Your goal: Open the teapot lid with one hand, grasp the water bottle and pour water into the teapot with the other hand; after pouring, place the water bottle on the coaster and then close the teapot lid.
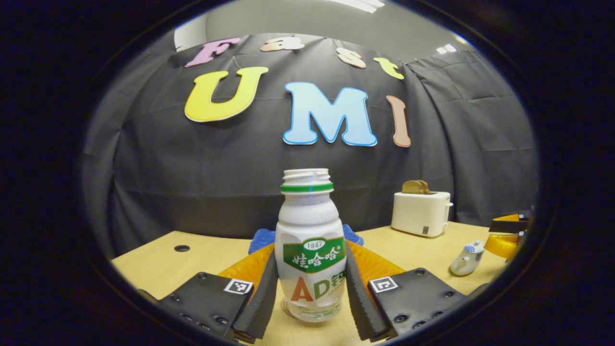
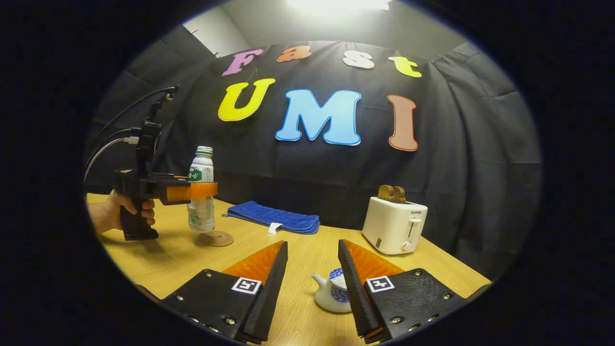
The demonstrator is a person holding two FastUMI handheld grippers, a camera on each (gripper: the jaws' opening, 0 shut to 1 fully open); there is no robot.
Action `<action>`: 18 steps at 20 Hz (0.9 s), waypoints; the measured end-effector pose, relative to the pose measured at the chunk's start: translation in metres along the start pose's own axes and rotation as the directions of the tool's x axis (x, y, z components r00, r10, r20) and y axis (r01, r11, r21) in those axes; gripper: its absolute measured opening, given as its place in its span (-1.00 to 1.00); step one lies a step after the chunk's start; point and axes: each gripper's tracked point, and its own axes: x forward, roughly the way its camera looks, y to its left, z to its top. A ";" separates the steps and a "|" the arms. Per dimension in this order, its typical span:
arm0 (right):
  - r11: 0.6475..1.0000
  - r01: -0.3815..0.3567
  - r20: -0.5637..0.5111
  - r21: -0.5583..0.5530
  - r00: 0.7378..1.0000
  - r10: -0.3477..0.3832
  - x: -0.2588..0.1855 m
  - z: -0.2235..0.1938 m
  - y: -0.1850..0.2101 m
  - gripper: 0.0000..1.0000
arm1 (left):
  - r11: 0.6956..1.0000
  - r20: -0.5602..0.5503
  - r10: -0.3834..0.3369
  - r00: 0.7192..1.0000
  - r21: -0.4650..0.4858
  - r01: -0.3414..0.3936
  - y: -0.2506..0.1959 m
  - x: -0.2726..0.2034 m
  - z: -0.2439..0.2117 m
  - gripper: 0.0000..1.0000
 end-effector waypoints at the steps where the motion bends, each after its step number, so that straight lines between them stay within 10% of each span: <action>1: 1.000 -0.002 -0.002 0.006 1.000 0.002 0.000 -0.001 0.000 0.29 | 1.000 -0.004 -0.003 1.000 0.016 0.003 -0.001 0.007 -0.005 0.49; 18: 0.999 -0.033 -0.011 0.018 0.999 0.034 0.000 -0.005 0.010 0.30 | 0.997 -0.023 0.018 1.000 0.073 -0.016 0.003 0.039 -0.038 0.45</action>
